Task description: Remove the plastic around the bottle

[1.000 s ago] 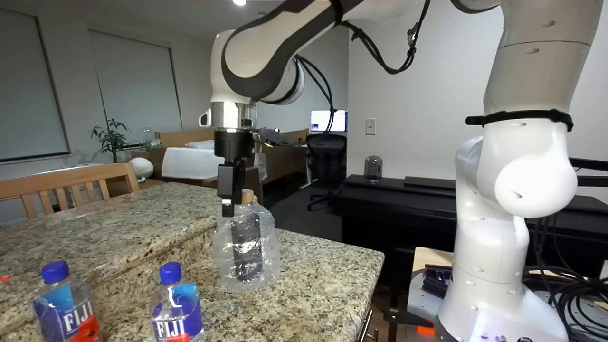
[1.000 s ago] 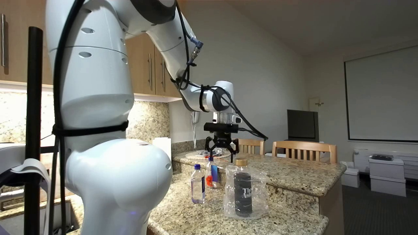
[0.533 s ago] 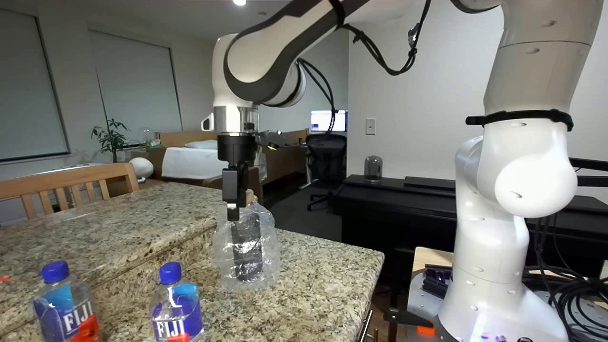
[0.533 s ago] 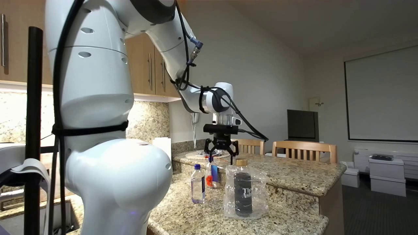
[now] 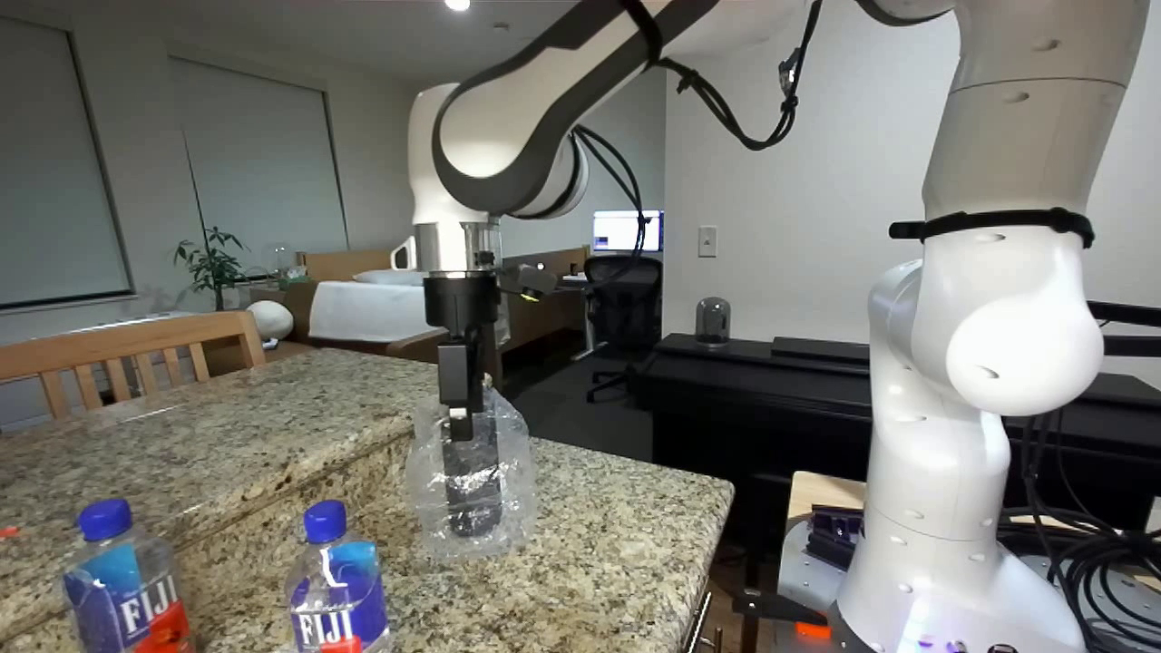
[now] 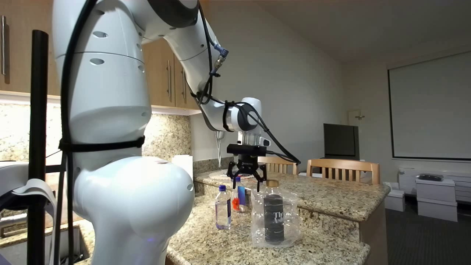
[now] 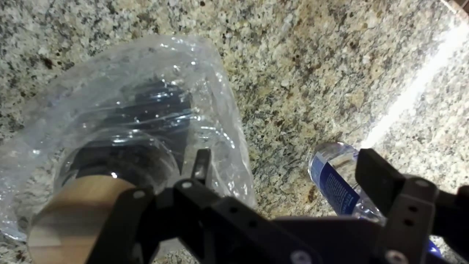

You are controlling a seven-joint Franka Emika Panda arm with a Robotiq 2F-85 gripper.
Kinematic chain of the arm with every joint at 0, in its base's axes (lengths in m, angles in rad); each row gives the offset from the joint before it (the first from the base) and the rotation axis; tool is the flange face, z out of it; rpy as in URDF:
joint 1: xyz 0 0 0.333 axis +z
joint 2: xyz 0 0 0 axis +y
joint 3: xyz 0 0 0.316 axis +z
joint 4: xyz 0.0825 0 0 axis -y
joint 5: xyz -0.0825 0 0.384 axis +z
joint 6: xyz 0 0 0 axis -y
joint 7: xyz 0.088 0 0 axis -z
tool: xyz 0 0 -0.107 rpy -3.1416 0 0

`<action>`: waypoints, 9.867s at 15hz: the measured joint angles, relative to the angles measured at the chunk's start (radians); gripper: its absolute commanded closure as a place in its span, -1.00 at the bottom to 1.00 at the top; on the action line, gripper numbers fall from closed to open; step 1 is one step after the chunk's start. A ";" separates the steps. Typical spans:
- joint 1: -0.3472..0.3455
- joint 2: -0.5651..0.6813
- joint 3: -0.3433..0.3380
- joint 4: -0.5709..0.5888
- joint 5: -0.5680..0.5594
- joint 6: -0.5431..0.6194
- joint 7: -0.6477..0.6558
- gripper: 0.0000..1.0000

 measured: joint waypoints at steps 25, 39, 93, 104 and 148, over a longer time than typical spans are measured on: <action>0.042 0.030 0.083 -0.037 -0.411 0.120 0.033 -1.00; 0.042 0.087 0.096 -0.070 -0.620 0.187 0.202 0.83; 0.012 -0.011 0.074 0.200 -1.111 0.258 0.807 0.79; 0.015 0.024 0.106 0.280 -1.120 0.248 0.803 0.80; 0.009 0.106 0.044 0.467 -0.083 0.052 0.257 0.83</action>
